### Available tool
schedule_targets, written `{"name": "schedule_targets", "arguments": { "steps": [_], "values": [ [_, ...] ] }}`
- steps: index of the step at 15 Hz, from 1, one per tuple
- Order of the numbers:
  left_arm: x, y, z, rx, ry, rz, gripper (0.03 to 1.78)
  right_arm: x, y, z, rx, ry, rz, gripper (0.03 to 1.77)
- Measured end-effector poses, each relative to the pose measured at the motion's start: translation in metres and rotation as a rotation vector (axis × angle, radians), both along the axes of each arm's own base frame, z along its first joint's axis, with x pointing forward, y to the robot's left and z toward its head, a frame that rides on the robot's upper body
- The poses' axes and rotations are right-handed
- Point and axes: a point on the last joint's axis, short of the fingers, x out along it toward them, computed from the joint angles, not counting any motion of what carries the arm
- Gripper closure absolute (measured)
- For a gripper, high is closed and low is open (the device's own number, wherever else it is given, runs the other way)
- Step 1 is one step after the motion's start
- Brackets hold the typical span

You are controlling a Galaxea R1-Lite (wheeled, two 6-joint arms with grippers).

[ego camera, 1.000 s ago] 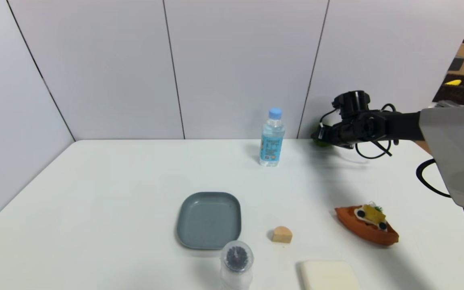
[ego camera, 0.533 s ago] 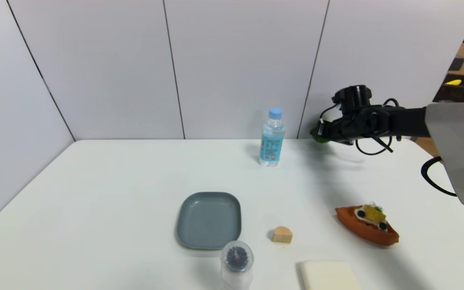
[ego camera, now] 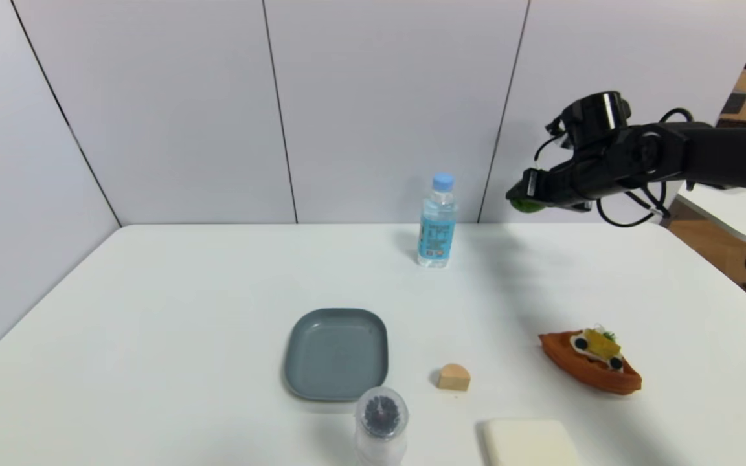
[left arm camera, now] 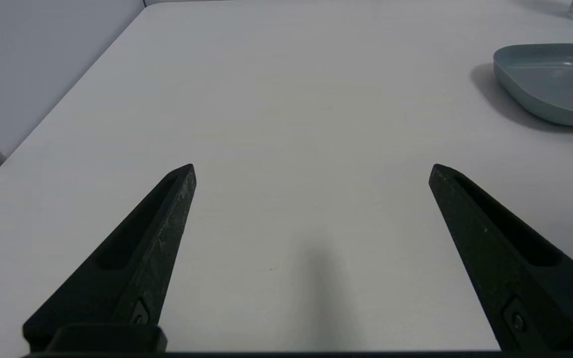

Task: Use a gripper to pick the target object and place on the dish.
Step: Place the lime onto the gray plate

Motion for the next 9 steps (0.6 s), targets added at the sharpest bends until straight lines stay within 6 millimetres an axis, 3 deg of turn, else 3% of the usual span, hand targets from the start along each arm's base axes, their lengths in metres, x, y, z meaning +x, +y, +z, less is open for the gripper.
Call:
{"name": "schedule_targets", "arguments": {
  "steps": [5, 9],
  "values": [
    [0.000, 0.000, 0.000, 0.000, 0.000, 0.000, 0.12, -0.041, 0.006, 0.068, -0.095, -0.171, 0.138, 0.70],
    [0.000, 0.000, 0.000, 0.000, 0.000, 0.000, 0.12, -0.074, 0.027, 0.108, -0.146, -0.295, 0.255, 0.70]
  ]
}}
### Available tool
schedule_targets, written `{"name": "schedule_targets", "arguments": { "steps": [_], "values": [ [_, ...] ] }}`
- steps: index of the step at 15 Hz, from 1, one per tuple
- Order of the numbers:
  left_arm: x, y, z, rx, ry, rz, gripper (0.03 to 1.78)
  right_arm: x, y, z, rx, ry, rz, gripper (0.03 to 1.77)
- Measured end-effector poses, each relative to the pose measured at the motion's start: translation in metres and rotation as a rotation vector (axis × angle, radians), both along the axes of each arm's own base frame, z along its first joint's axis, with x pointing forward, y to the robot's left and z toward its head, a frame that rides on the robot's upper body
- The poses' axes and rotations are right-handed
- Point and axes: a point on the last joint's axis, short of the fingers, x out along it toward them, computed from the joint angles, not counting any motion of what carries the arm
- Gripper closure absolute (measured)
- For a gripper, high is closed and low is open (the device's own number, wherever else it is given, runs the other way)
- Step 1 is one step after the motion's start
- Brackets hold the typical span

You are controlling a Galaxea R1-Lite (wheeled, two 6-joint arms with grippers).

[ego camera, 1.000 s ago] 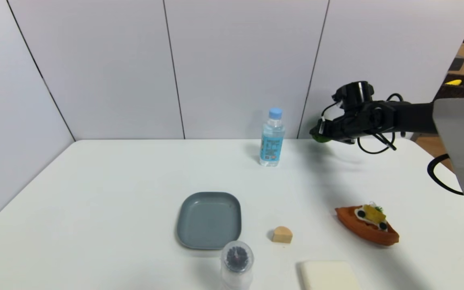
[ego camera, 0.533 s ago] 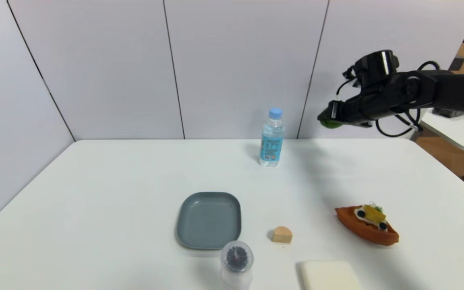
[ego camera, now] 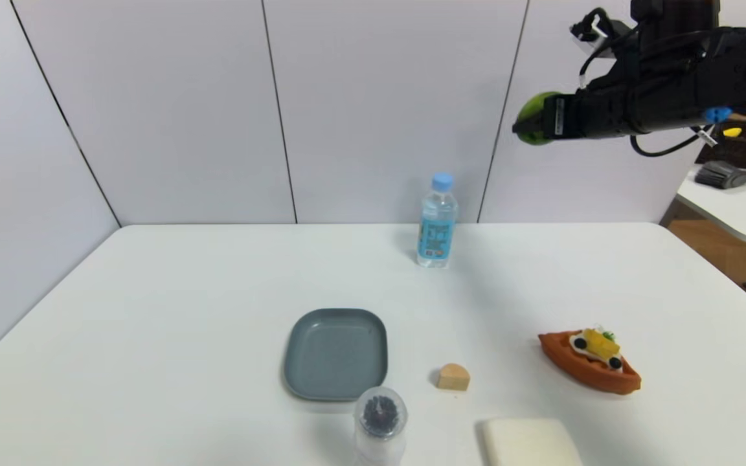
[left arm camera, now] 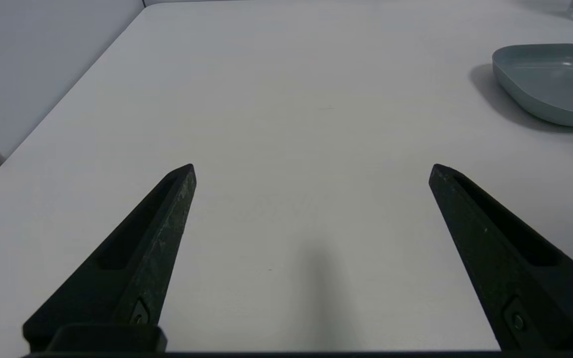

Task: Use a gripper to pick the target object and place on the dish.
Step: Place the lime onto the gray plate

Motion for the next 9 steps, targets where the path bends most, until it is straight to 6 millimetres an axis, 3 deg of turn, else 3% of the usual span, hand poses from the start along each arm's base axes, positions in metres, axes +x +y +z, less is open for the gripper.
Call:
{"name": "schedule_targets", "arguments": {
  "steps": [9],
  "values": [
    [0.000, 0.000, 0.000, 0.000, 0.000, 0.000, 0.12, -0.061, 0.076, 0.027, 0.018, -0.025, 0.289, 0.71]
  ]
}}
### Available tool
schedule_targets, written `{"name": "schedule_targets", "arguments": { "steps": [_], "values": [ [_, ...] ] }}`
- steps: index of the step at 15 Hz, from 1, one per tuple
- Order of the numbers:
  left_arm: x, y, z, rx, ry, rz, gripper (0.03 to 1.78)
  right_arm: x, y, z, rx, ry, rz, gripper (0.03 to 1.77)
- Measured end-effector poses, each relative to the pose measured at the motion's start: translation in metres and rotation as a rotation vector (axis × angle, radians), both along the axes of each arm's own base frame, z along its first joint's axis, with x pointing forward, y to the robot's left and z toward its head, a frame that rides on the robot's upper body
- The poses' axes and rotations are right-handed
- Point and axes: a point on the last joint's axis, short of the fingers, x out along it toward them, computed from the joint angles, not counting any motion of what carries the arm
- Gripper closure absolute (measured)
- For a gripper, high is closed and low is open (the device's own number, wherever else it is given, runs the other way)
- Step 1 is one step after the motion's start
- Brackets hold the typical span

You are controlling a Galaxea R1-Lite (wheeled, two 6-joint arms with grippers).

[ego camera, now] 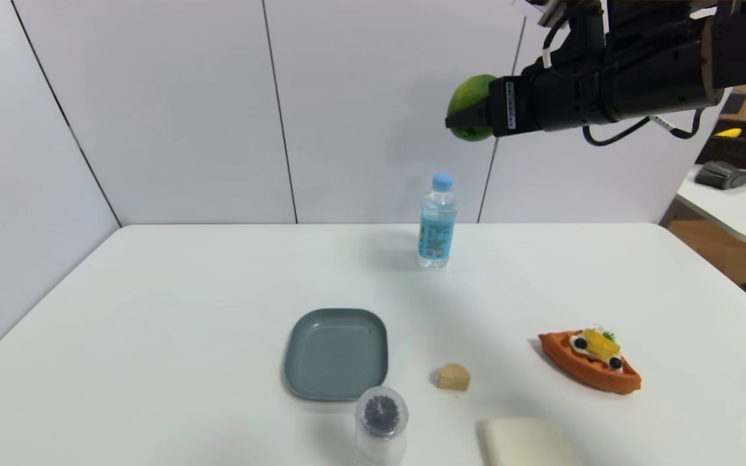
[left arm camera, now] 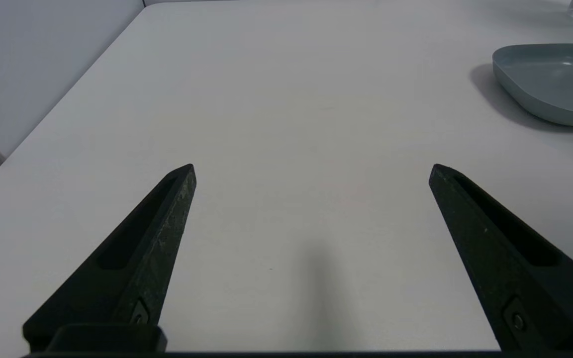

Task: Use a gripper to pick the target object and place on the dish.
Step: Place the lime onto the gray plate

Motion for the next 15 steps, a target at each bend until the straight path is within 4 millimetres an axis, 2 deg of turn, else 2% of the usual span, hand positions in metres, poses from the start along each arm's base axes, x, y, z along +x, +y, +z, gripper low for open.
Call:
{"name": "schedule_targets", "arguments": {
  "steps": [3, 6, 10, 15],
  "values": [
    [0.000, 0.000, 0.000, 0.000, 0.000, 0.000, 0.12, -0.020, 0.018, -0.002, -0.012, 0.043, 0.106, 0.71],
    [0.000, 0.000, 0.000, 0.000, 0.000, 0.000, 0.12, -0.032, 0.035, -0.013, -0.034, 0.082, 0.172, 0.71],
    [0.000, 0.000, 0.000, 0.000, 0.000, 0.000, 0.12, -0.046, 0.061, -0.033, -0.072, 0.146, 0.256, 0.71],
    [0.000, 0.000, 0.000, 0.000, 0.000, 0.000, 0.12, -0.060, 0.097, -0.071, -0.140, 0.252, 0.356, 0.71]
  ]
}}
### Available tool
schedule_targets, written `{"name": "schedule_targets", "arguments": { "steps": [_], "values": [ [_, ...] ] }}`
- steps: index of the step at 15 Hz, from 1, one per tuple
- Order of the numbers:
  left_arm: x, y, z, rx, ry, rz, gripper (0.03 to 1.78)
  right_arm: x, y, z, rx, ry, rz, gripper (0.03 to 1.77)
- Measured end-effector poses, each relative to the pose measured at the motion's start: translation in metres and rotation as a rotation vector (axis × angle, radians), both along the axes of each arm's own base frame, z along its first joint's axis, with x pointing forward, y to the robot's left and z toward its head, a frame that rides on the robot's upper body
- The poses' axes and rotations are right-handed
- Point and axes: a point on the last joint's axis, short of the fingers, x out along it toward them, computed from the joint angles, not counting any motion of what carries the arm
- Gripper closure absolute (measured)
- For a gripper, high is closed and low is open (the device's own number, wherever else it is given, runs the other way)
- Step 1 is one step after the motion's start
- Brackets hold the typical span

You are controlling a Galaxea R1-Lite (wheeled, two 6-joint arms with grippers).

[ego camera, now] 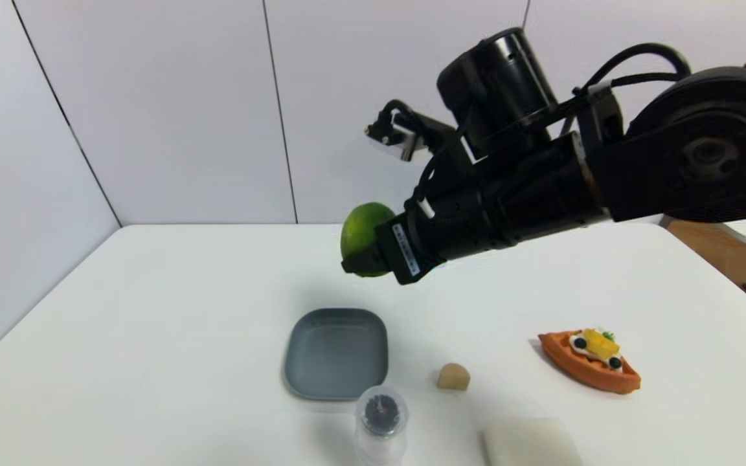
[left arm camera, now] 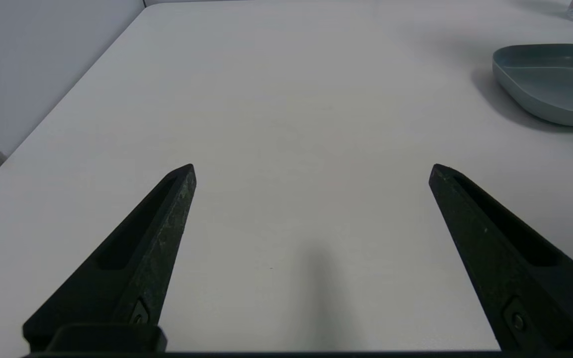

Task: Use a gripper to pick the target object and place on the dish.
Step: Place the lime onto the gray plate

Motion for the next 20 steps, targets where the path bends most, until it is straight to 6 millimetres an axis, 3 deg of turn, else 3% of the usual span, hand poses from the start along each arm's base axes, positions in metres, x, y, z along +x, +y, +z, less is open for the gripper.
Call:
{"name": "schedule_targets", "arguments": {
  "steps": [9, 14, 20],
  "values": [
    [0.000, 0.000, 0.000, 0.000, 0.000, 0.000, 0.12, -0.004, 0.050, -0.051, -0.088, 0.111, 0.120, 0.72],
    [0.000, 0.000, 0.000, 0.000, 0.000, 0.001, 0.12, 0.007, 0.069, -0.074, -0.115, 0.143, 0.132, 0.72],
    [0.000, 0.000, 0.000, 0.000, 0.000, 0.000, 0.12, 0.031, 0.072, -0.100, -0.197, 0.221, 0.087, 0.72]
  ]
}}
